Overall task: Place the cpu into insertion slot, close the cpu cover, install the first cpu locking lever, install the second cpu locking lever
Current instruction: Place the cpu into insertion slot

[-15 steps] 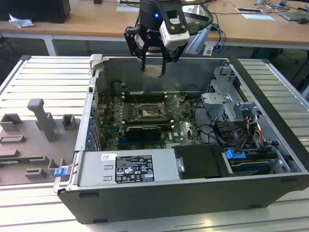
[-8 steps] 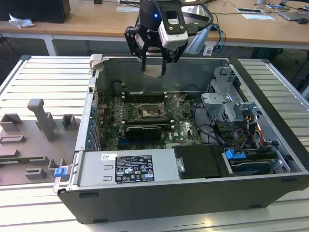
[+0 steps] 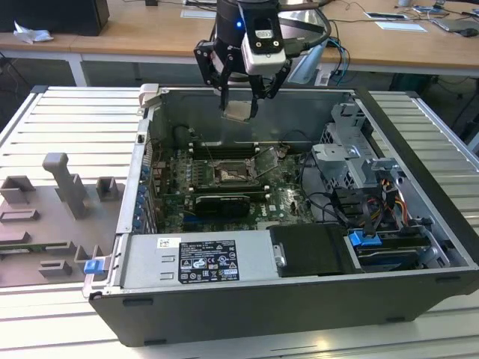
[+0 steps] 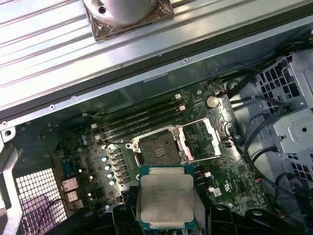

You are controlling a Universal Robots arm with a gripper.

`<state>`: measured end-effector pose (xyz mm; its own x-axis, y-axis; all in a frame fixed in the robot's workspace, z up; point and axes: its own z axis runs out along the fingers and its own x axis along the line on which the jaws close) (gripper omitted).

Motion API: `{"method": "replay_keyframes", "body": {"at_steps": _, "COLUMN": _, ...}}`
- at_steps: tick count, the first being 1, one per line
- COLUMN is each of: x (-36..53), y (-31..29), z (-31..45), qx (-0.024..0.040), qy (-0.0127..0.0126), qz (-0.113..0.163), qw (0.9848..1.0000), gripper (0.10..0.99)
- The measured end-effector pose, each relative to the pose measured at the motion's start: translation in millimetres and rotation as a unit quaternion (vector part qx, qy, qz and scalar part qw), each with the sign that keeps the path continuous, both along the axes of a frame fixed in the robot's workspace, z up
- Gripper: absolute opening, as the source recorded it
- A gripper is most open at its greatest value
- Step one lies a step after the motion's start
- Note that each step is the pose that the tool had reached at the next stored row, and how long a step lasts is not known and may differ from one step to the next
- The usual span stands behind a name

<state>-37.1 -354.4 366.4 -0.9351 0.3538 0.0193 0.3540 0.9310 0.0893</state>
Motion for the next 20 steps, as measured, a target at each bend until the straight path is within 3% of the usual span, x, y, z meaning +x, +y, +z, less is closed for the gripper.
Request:
{"method": "replay_keyframes", "body": {"at_steps": 5, "x": 0.0, "y": 0.0, "z": -5.0, "qx": -0.0020, "qy": -0.0001, "qz": -0.031, "qw": 0.9995, "gripper": 0.525}}
{"method": "replay_keyframes", "body": {"at_steps": 8, "x": 0.0, "y": 0.0, "z": -9.5, "qx": -0.0020, "qy": 0.0000, "qz": -0.063, "qw": 0.9980, "gripper": 0.525}}
{"method": "replay_keyframes", "body": {"at_steps": 11, "x": -0.1, "y": 0.0, "z": -12.9, "qx": -0.0021, "qy": 0.0002, "qz": -0.108, "qw": 0.9941, "gripper": 0.525}}
{"method": "replay_keyframes", "body": {"at_steps": 15, "x": -0.1, "y": 0.0, "z": -13.7, "qx": -0.0021, "qy": 0.0002, "qz": -0.133, "qw": 0.9912, "gripper": 0.525}}
{"method": "replay_keyframes", "body": {"at_steps": 17, "x": -0.1, "y": 0.0, "z": -14.3, "qx": -0.0021, "qy": 0.0003, "qz": -0.155, "qw": 0.9879, "gripper": 0.525}}
{"method": "replay_keyframes", "body": {"at_steps": 20, "x": -0.1, "y": 0.0, "z": -14.8, "qx": -0.0021, "qy": 0.0003, "qz": -0.170, "qw": 0.9855, "gripper": 0.525}}
